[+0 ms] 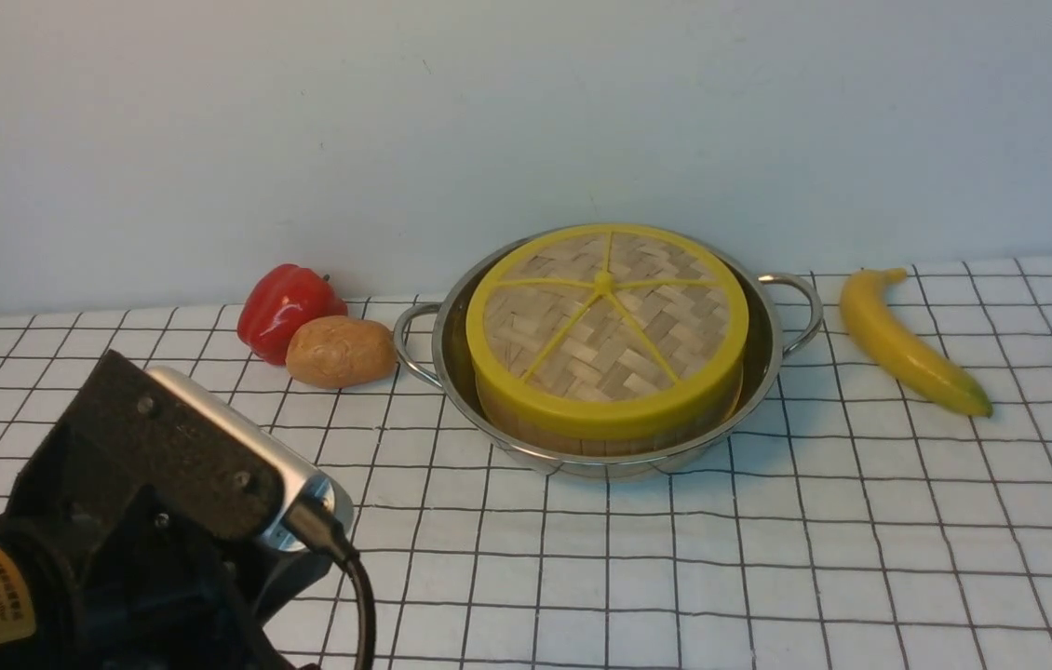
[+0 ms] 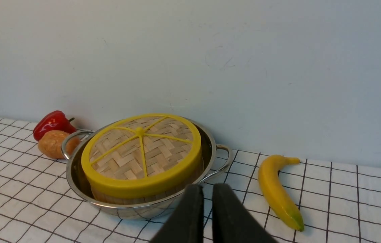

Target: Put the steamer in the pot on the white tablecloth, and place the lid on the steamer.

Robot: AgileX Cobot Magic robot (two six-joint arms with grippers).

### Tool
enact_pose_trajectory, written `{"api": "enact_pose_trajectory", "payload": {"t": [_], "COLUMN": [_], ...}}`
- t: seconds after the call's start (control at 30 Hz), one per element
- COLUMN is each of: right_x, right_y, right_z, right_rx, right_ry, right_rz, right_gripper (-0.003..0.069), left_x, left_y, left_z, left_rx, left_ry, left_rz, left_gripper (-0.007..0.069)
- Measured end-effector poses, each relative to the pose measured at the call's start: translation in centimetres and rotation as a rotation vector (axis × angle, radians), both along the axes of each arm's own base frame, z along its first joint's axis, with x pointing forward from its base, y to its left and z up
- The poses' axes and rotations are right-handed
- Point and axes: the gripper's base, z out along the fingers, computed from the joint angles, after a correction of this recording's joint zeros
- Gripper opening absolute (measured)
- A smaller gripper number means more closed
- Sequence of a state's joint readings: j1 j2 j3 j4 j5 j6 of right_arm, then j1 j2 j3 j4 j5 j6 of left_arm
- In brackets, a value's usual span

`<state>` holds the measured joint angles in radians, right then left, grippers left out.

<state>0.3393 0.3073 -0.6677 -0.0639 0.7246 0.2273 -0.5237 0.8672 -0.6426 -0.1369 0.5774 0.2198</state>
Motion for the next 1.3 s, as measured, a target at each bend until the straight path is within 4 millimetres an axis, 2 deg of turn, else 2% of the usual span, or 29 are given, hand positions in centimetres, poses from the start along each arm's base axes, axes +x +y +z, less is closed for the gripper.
{"api": "enact_pose_trajectory", "payload": {"t": [0.23,0.37,0.57,0.63,0.67,0.7,0.83,0.97,1.13,1.3], "right_x": [0.0,0.0,0.0,0.0,0.0,0.0,0.0,0.0,0.0,0.0], "right_y": [0.0,0.0,0.1,0.1,0.1,0.1,0.1,0.1,0.1,0.1], "right_z": [0.0,0.0,0.0,0.0,0.0,0.0,0.0,0.0,0.0,0.0], "right_rx": [0.005,0.008,0.008,0.009,0.009,0.009,0.009,0.009,0.01,0.01], "right_ry": [0.002,0.003,0.003,0.003,0.003,0.003,0.003,0.003,0.002,0.001], "right_rz": [0.003,0.004,0.004,0.004,0.004,0.004,0.004,0.004,0.004,0.004], "right_gripper": [0.009,0.0102,0.0115,0.0119,0.0122,0.0125,0.0134,0.0144,0.0158,0.0168], "left_x": [-0.4,-1.4,-3.8,-4.5,-5.6,-6.1,-7.6,-8.4,-8.7,-8.7], "left_y": [0.9,2.9,6.5,7.2,8.0,8.5,9.2,9.4,9.5,9.5], "left_z": [0.7,0.6,-3.4,-5.0,-6.5,-7.6,-9.8,-10.2,-11.0,-11.0], "left_rx": [0.062,0.073,0.048,0.041,0.018,0.009,-0.028,-0.046,-0.024,-0.023], "left_ry": [-0.088,-0.217,-0.361,-0.379,-0.424,-0.431,-0.492,-0.557,-0.478,-0.477], "left_rz": [-0.009,0.057,0.271,0.333,0.416,0.469,0.586,0.639,0.653,0.652], "left_gripper": [0.0022,0.0022,0.0033,0.0033,0.004,0.0043,0.0043,0.0053,0.0063,0.0075]}}
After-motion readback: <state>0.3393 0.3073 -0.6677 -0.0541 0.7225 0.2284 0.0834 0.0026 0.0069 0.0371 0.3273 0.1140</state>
